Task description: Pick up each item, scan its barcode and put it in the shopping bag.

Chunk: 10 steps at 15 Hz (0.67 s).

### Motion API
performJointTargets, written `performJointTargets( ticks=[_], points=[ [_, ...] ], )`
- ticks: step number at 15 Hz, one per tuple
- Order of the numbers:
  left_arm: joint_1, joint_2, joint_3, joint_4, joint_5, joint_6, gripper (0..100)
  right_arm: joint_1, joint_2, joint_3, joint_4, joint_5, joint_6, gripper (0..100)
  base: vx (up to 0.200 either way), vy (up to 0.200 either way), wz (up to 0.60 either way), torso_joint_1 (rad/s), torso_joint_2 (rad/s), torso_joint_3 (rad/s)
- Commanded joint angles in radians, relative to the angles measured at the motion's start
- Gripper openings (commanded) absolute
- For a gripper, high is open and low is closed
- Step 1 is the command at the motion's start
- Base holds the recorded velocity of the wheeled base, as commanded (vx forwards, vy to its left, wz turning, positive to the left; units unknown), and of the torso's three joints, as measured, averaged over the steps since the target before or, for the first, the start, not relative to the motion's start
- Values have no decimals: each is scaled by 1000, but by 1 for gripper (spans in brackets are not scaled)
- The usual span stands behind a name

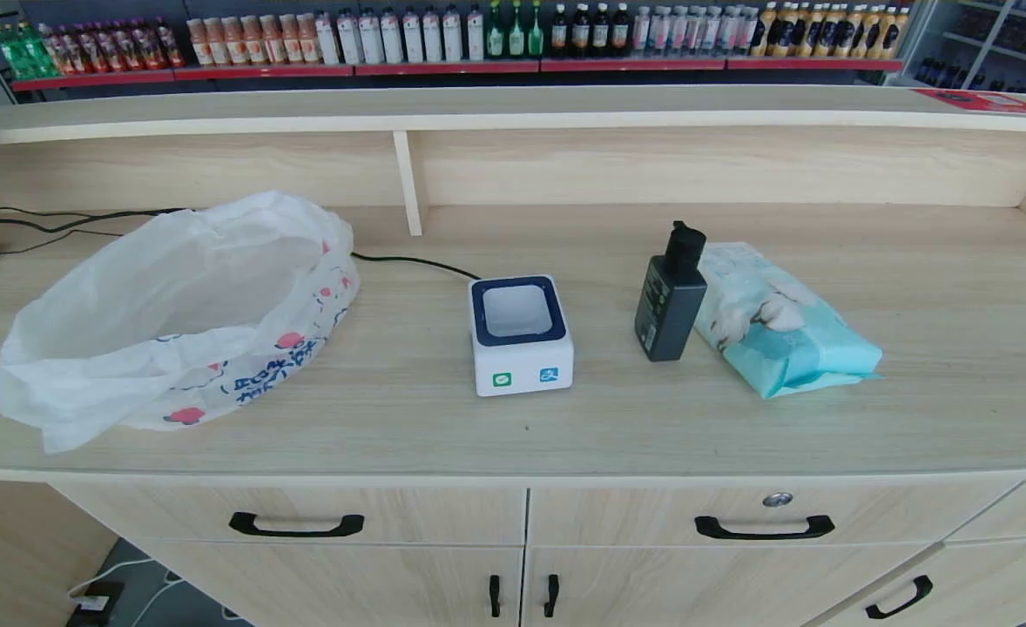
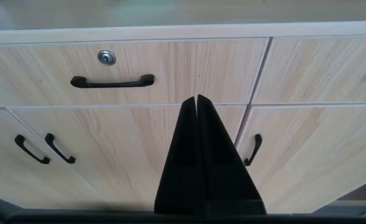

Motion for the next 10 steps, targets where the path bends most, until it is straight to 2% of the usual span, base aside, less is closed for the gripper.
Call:
performJointTargets(
  ticks=[1, 6, 10],
  points=[
    [2, 0, 0, 0, 1, -1, 100, 0, 41, -83, 4, 20, -9, 0, 0, 0, 0, 0, 0, 0],
    [0, 0, 0, 0, -1, 0, 100, 3, 256, -297, -8, 22, -75, 0, 0, 0, 0, 0, 0, 0],
    [0, 0, 0, 0, 1, 2, 100, 38, 548, -514, -11, 101, -106, 0, 0, 0, 0, 0, 0, 0]
  ],
)
